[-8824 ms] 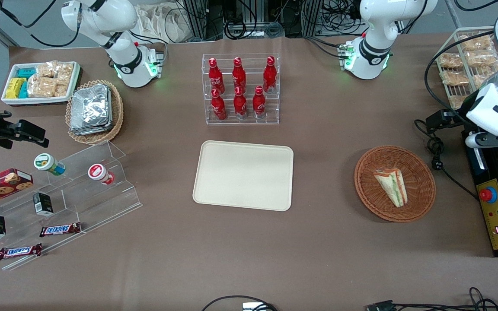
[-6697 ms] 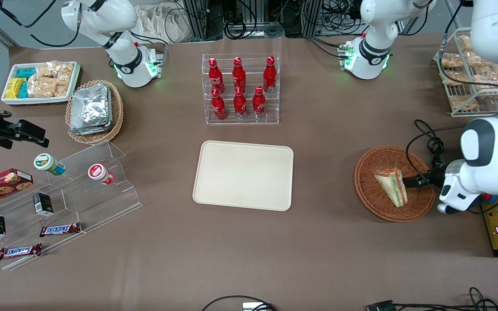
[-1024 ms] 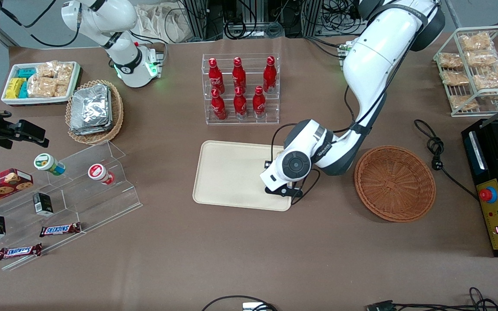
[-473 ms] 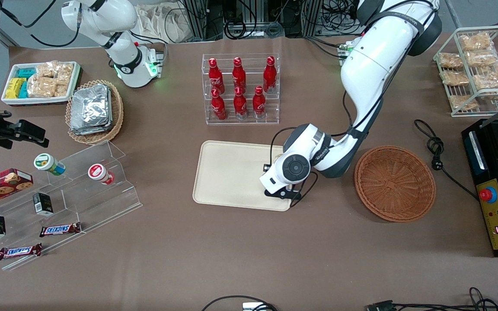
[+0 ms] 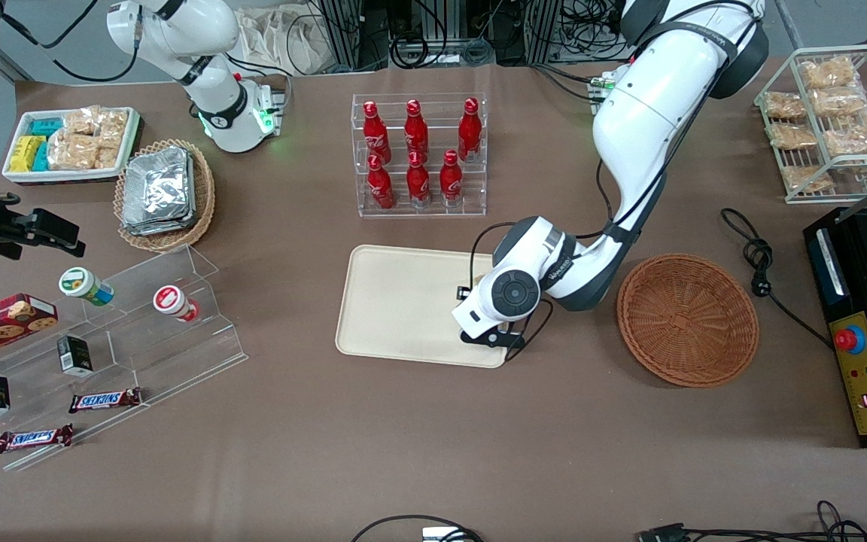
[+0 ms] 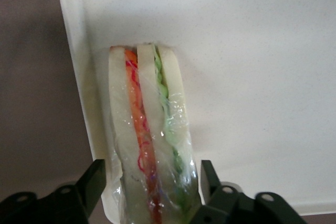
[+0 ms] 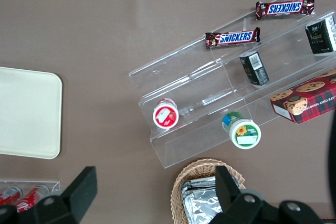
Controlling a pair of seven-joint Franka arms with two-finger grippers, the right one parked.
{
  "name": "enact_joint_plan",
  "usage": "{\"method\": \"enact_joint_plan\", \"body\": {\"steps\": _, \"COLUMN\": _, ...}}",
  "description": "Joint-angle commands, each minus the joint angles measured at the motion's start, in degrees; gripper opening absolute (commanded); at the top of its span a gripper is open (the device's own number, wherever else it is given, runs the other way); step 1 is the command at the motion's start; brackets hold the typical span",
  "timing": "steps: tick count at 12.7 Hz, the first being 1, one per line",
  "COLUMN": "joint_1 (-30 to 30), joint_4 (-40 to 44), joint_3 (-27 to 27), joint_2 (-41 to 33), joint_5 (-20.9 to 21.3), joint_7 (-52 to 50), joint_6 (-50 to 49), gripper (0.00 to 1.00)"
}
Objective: Place sandwich from basket to tray
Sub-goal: 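Lower the sandwich onto the tray and open the left gripper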
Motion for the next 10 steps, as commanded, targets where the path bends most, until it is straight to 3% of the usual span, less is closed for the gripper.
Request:
{"method": "enact_joint_plan", "body": {"steps": 1, "joint_1": 0.2, "joint_4": 1.1, "joint_3": 0.2, "joint_2": -0.8, "joint_5": -0.3, "joint_7": -0.6, "joint_6": 0.1, "gripper": 1.00}}
{"method": "enact_joint_plan", "body": {"steps": 6, "joint_1": 4.4, "joint_4": 2.7, "joint_3": 0.2, "joint_2": -7.4, "joint_5": -0.1, "joint_7": 0.1, "joint_6": -1.5, "gripper": 1.00}}
{"method": "enact_joint_plan", "body": {"steps": 10, "joint_1": 9.9, "joint_4": 2.8, "joint_3": 0.3, "joint_2": -17.4, "joint_5": 0.6, "joint_7": 1.9, "joint_6": -10.3, "gripper": 1.00}}
